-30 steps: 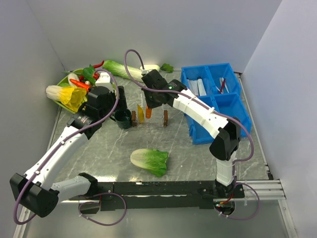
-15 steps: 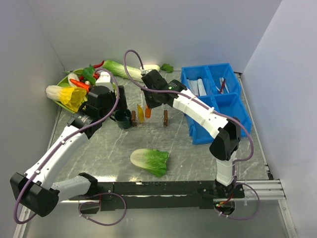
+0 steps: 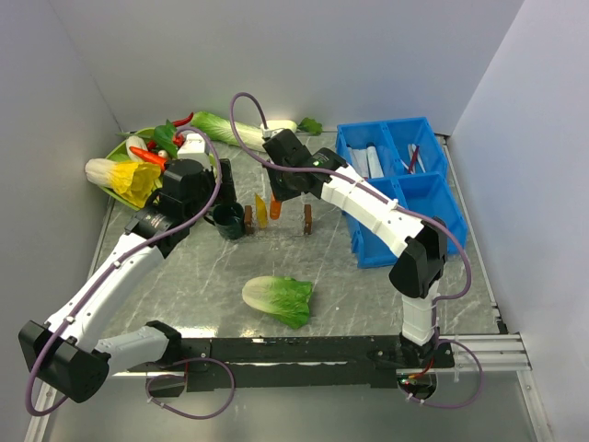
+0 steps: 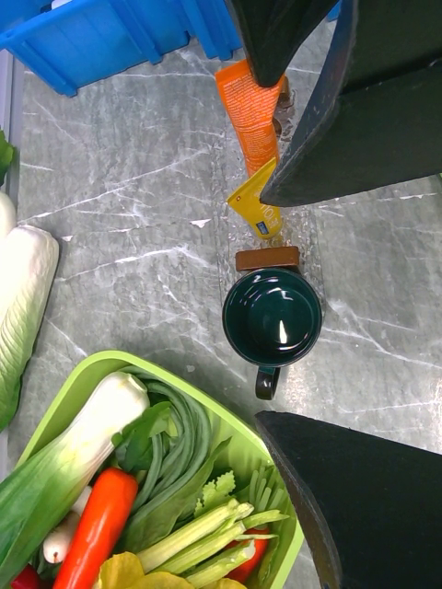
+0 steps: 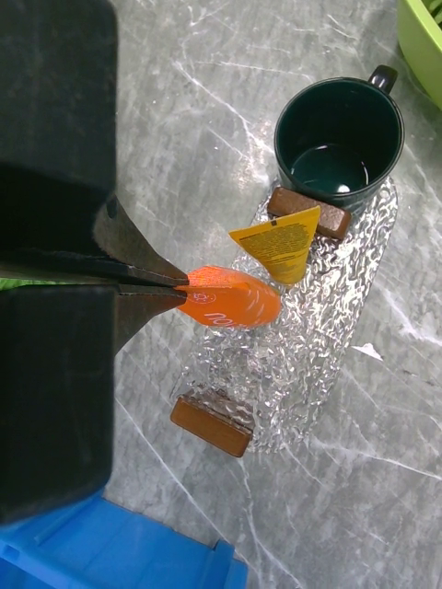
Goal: Prepare toiletry sets of a toothbrush and toothpaste on the tray
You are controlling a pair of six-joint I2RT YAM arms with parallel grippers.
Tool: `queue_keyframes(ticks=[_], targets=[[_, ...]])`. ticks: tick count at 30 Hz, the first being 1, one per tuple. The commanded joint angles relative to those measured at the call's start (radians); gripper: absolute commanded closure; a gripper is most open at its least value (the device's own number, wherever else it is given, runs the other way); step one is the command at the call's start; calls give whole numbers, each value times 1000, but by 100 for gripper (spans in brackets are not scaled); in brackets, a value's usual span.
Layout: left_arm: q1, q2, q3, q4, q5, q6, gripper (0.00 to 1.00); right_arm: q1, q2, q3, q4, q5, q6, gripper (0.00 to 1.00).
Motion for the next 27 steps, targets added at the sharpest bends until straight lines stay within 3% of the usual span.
queue_keyframes(ticks=[1,27], targets=[[3,-1,43,0,-14,14,3,-7,-27,-4,5,39,-2,100],[4,-13,40,2,-11,6,4,-13,-67,-38,22,48,35,100]])
